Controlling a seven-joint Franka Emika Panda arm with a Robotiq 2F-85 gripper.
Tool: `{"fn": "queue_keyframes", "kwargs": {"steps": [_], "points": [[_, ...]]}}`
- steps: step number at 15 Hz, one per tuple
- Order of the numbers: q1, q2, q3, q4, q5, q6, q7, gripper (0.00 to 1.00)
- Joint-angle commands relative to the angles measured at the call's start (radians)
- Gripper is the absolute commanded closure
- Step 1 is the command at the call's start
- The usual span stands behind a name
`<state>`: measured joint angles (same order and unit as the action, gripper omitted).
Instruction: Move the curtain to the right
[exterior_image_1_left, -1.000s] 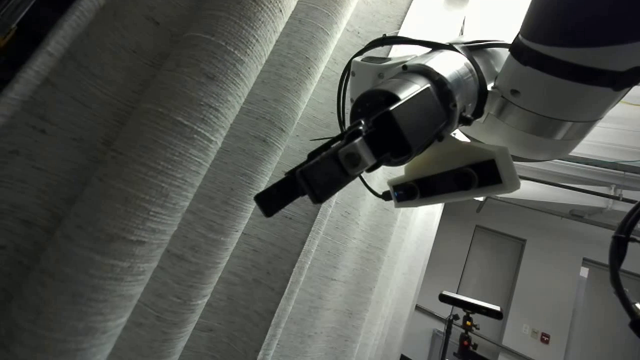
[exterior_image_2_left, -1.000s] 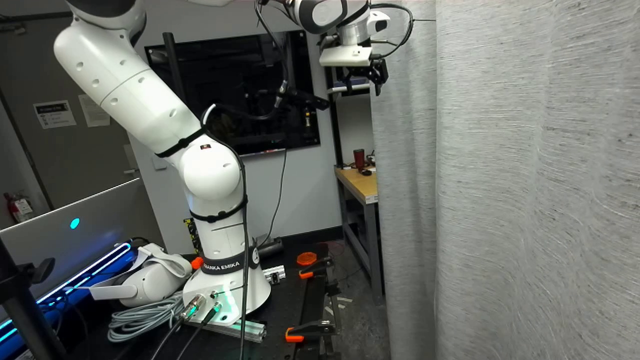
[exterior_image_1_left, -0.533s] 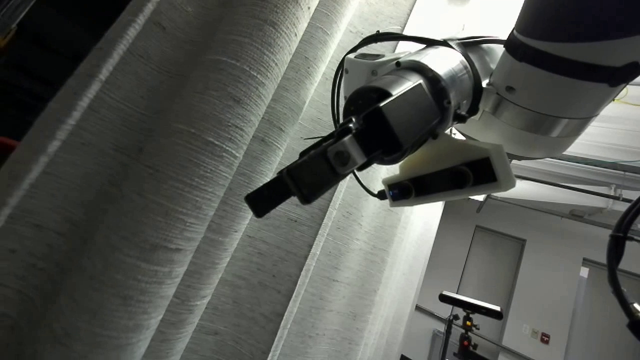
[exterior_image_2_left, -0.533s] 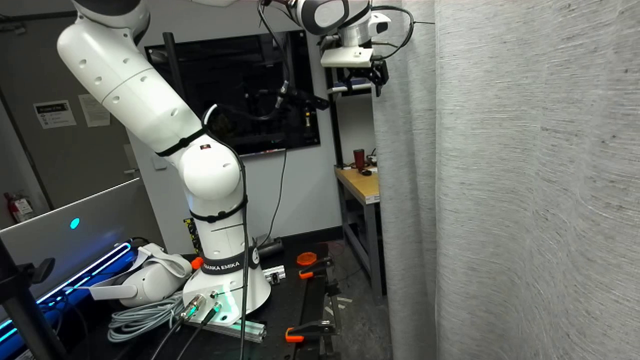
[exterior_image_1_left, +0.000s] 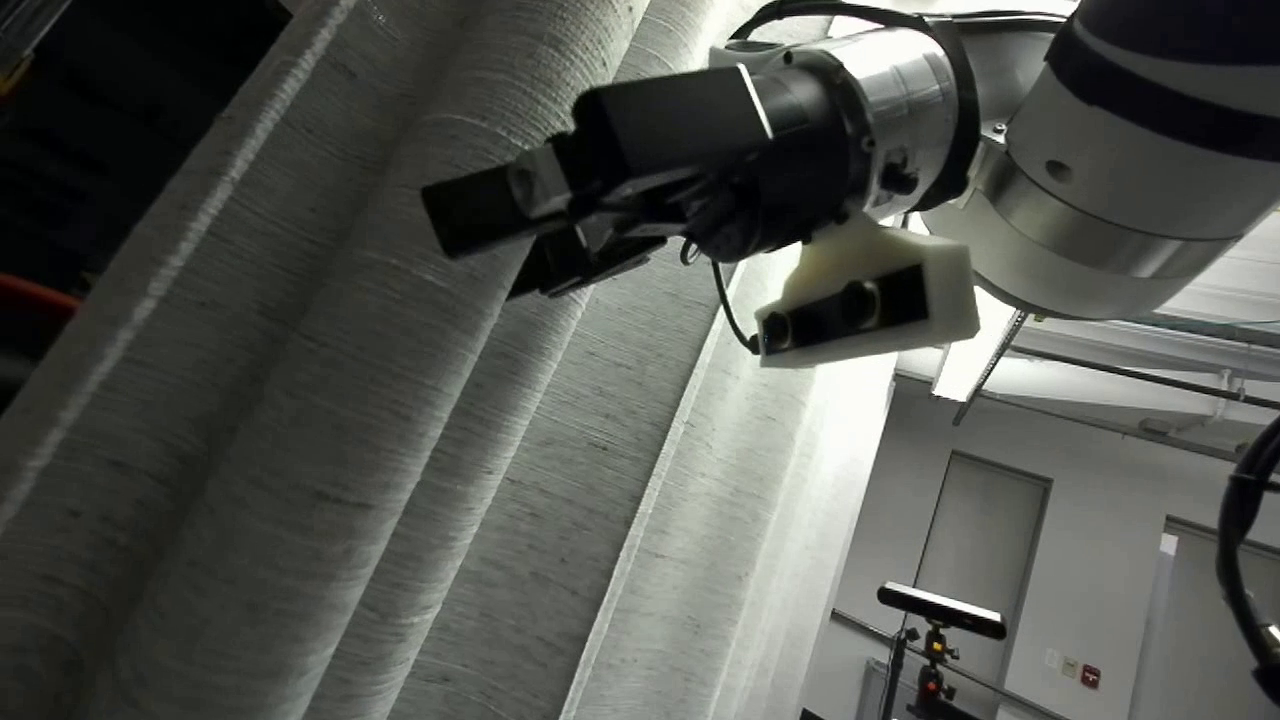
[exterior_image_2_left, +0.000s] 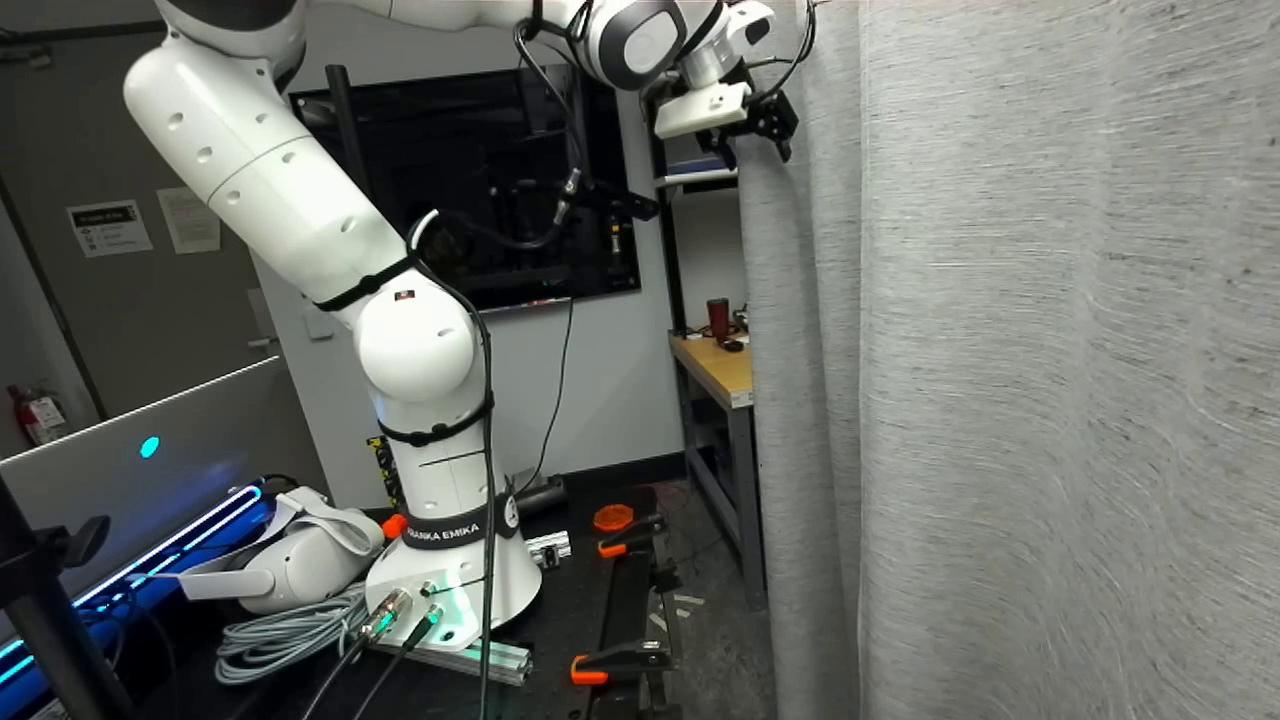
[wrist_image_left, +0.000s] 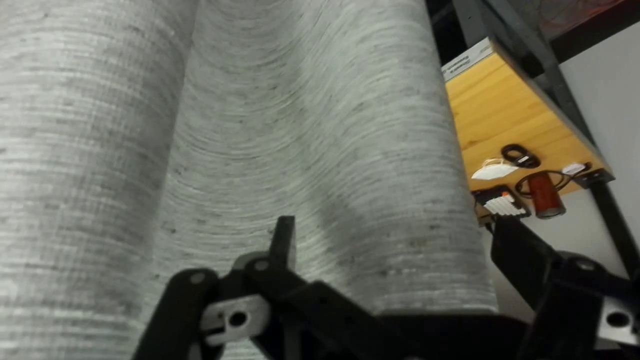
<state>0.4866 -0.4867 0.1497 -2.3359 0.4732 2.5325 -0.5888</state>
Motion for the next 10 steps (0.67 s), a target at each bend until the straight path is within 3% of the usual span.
{"fn": "queue_keyframes", "kwargs": {"steps": [1, 7, 10], "points": [[0.013, 0.020, 0.003, 0.002, -0.031, 0.079, 0.050, 0.00], [0.087, 0.034, -0.048, 0.008, 0.030, 0.086, -0.011, 0.00], [0.117, 0.040, -0.060, 0.003, 0.058, 0.146, -0.015, 0.00]]}}
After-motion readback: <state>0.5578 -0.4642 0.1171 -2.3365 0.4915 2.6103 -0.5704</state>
